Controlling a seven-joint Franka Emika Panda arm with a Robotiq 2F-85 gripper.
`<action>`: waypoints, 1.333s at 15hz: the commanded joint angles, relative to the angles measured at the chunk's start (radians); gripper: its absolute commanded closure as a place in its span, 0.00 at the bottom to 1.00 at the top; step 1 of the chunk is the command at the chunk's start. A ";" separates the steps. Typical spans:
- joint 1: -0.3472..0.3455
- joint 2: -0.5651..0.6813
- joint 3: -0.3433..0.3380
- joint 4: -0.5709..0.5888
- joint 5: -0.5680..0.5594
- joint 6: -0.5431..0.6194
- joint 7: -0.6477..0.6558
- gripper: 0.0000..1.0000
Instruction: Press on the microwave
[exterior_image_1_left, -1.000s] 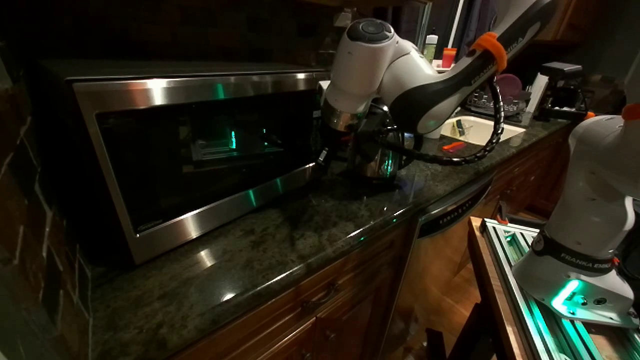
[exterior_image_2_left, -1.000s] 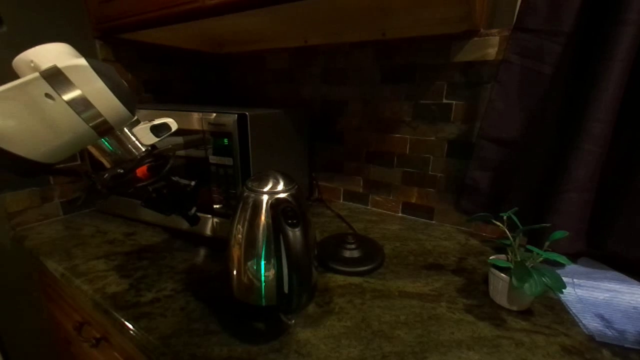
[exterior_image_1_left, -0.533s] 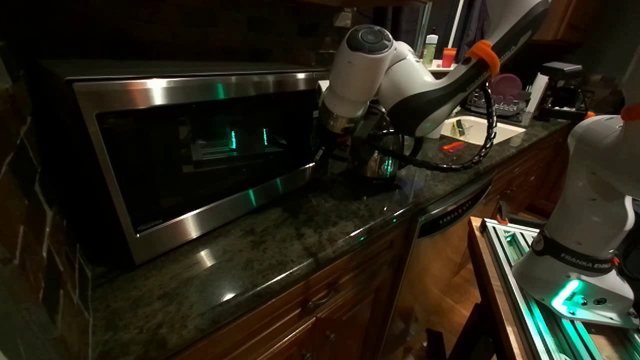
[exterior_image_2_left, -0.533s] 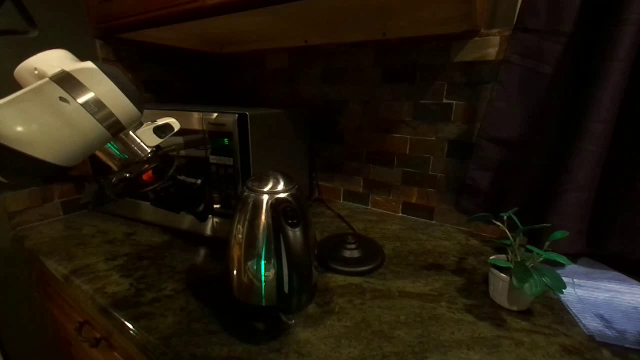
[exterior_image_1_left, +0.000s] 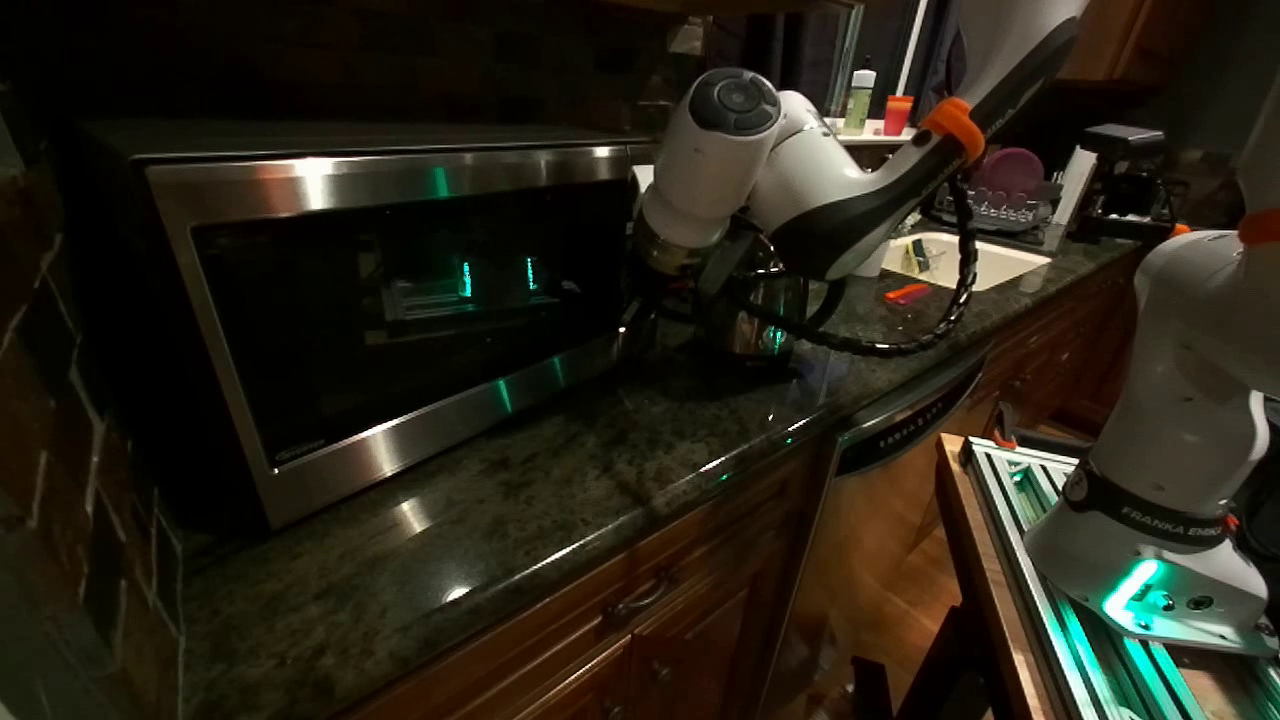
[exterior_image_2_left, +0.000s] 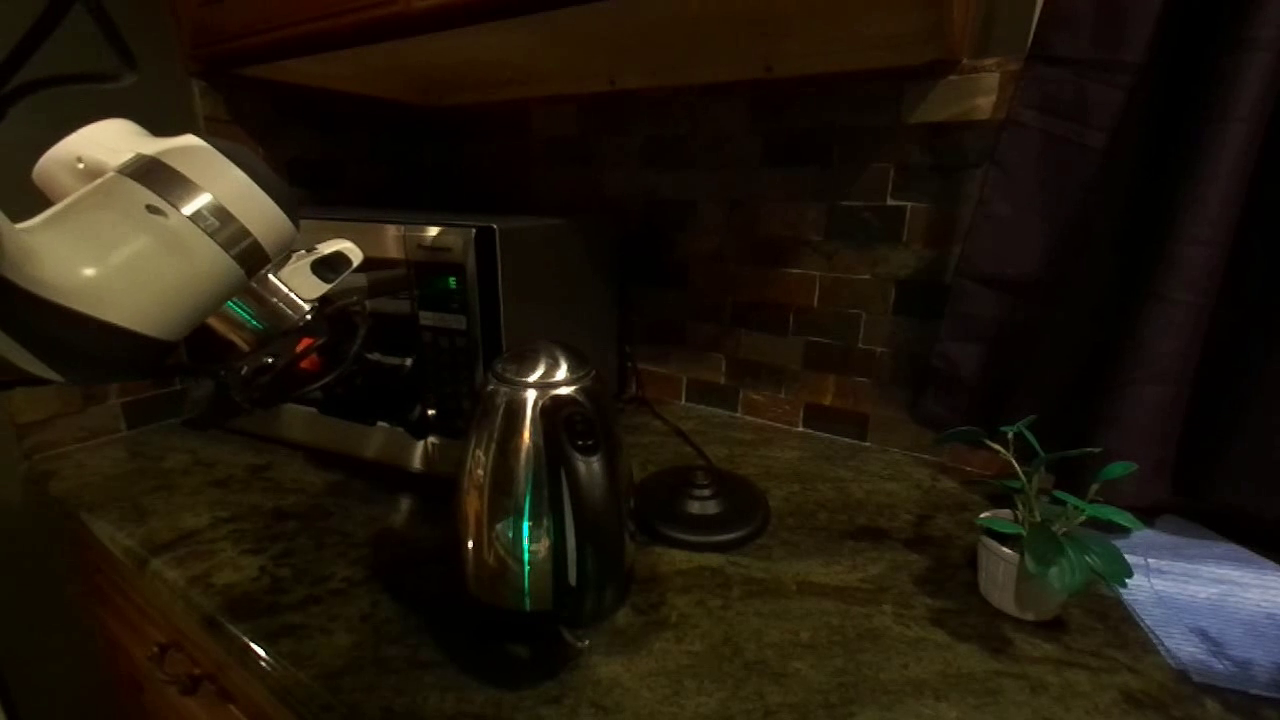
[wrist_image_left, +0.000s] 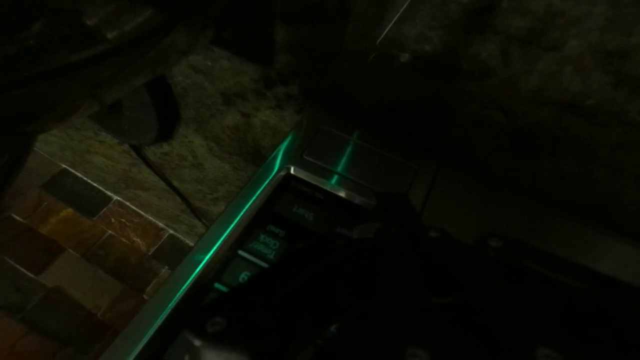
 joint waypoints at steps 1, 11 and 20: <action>0.017 0.026 -0.019 0.018 -0.062 0.002 0.058 1.00; 0.015 0.040 -0.025 0.024 -0.122 0.007 0.112 1.00; 0.077 -0.054 0.047 -0.006 0.328 -0.193 -0.234 1.00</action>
